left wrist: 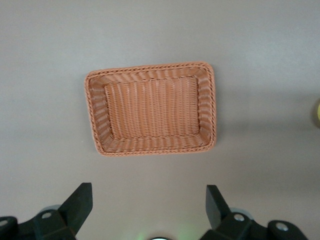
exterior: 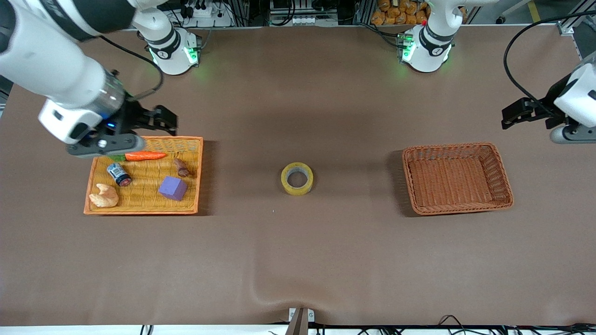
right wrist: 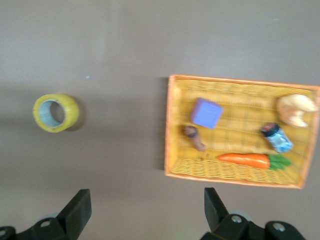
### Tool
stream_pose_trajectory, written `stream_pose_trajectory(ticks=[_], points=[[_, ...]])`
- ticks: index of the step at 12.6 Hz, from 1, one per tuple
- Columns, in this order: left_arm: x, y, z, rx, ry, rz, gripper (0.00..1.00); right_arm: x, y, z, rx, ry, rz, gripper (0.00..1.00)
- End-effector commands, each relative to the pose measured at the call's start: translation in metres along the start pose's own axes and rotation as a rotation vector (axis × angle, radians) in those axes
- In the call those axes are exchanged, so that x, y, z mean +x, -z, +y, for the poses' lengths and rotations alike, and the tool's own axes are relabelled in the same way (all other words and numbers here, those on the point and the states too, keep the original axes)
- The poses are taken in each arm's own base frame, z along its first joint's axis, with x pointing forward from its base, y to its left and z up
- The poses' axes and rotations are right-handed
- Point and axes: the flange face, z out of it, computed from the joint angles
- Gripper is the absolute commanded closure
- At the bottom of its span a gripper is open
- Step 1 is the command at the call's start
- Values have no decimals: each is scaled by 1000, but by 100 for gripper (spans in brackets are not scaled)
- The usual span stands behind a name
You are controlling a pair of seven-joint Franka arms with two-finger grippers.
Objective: Transfer tape with both arms
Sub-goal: 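Open and withdraw the right gripper while the left gripper reaches out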
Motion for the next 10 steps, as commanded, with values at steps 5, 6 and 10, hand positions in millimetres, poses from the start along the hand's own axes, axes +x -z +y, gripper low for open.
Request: stream_pose_trajectory(ticks=[5, 6, 10], points=[[19, -39, 59, -74, -55, -26, 0, -67, 51, 170, 8, -140, 38, 0], [24, -60, 81, -78, -69, -34, 0, -71, 52, 189, 8, -161, 30, 0], [24, -112, 151, -129, -70, -43, 0, -72, 51, 214, -60, -49, 20, 0]])
